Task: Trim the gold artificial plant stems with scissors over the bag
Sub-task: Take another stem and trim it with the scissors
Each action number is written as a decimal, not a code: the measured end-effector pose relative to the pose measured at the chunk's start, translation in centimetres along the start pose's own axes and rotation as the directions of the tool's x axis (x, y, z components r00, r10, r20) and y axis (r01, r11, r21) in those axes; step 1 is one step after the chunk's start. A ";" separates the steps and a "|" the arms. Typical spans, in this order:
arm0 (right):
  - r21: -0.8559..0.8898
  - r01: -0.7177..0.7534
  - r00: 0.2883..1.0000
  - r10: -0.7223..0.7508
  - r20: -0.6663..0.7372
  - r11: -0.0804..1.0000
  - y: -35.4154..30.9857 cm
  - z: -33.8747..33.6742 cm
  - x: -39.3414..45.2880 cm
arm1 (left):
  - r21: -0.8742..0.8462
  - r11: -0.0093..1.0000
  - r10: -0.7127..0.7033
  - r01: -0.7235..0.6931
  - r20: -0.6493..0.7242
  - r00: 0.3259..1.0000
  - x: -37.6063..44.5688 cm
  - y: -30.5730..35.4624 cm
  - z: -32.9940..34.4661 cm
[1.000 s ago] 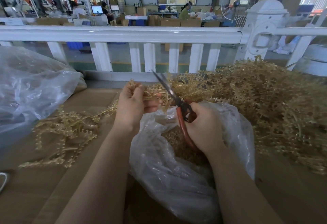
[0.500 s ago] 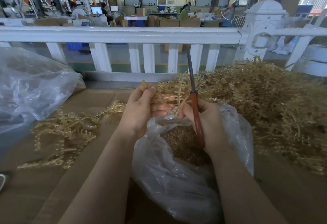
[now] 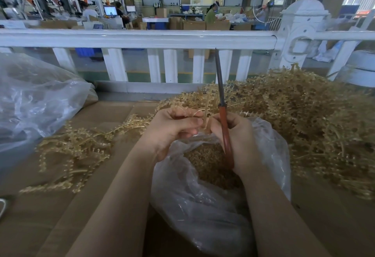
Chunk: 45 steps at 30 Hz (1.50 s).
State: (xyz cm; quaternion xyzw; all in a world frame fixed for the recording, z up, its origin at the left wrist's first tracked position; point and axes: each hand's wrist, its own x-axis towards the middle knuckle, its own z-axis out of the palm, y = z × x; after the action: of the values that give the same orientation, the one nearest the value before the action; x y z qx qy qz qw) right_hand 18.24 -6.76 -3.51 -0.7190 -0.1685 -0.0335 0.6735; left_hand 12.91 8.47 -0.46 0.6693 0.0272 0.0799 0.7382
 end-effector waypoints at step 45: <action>0.401 0.007 0.997 -0.037 0.066 0.916 -0.8 -0.8 -0.9 | 0.829 0.207 0.841 -0.520 0.121 0.528 0.2 -0.6 -0.4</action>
State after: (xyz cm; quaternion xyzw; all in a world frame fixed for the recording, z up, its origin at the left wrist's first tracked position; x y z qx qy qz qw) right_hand 17.26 -7.68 -2.92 -0.5649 -0.2041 0.0202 0.7993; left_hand 13.10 8.82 -1.05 0.8279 -0.1113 0.5027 0.2222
